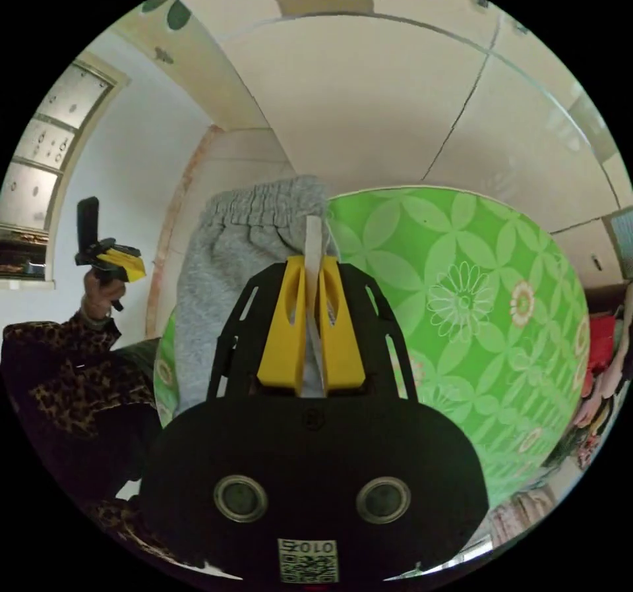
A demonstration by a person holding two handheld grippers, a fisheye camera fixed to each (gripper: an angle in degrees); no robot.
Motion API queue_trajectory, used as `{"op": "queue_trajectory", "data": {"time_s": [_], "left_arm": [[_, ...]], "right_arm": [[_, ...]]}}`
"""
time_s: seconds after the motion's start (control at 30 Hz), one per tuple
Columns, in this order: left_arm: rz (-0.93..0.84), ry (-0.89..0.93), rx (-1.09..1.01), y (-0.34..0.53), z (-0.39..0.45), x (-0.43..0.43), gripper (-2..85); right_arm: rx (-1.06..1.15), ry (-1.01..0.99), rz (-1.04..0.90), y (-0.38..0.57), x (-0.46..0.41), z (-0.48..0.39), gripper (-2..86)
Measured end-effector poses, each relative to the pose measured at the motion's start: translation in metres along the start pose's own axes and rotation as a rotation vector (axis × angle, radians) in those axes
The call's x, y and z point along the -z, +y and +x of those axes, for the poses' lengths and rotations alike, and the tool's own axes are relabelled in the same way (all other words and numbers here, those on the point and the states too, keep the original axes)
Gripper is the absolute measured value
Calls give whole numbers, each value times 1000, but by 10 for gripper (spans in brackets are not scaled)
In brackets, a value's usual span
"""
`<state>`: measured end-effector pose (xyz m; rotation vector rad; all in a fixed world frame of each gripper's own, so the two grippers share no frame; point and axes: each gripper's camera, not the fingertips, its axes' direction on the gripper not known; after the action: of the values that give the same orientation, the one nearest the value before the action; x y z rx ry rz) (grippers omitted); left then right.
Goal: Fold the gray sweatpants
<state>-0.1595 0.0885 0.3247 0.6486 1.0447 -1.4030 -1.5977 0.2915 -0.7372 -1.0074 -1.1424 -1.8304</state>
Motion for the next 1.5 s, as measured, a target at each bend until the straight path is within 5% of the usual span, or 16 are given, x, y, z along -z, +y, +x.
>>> {"op": "queue_trajectory", "data": {"time_s": [0.2, 0.3, 0.5, 0.67, 0.8, 0.97, 1.1, 1.2, 1.4, 1.5], "left_arm": [[27, 30, -51, -22, 11, -24, -2], [29, 47, -80, -32, 23, -42, -2], [-10, 48, -156, -56, 52, -103, -2], [-116, -44, -200, -84, 63, -186, -2], [-123, -40, -233, -96, 70, -220, -2], [-134, -232, -170, -106, 44, -272, -2], [-86, -195, -145, -99, 39, -283, -2], [-161, -144, -269, -90, 68, -309, -2], [-489, -213, -694, -58, 149, -402, -1], [-602, -220, -824, -33, 172, -449, -1]], "right_arm": [[58, -180, 101, 44, 11, 7, 27], [-53, -95, -26, 49, -17, 22, 33], [-138, -154, 39, 101, -18, 33, 52], [-292, -228, 270, 177, 5, 41, 70], [-501, -136, 453, 280, 18, 41, 52], [-597, -210, 514, 436, 4, 25, 39], [-808, -283, 589, 598, -11, 18, 39], [-909, -283, 658, 686, -5, 19, 53], [-982, 105, 324, 763, 36, 26, 64], [-1005, 128, 295, 801, 44, 31, 64]]}}
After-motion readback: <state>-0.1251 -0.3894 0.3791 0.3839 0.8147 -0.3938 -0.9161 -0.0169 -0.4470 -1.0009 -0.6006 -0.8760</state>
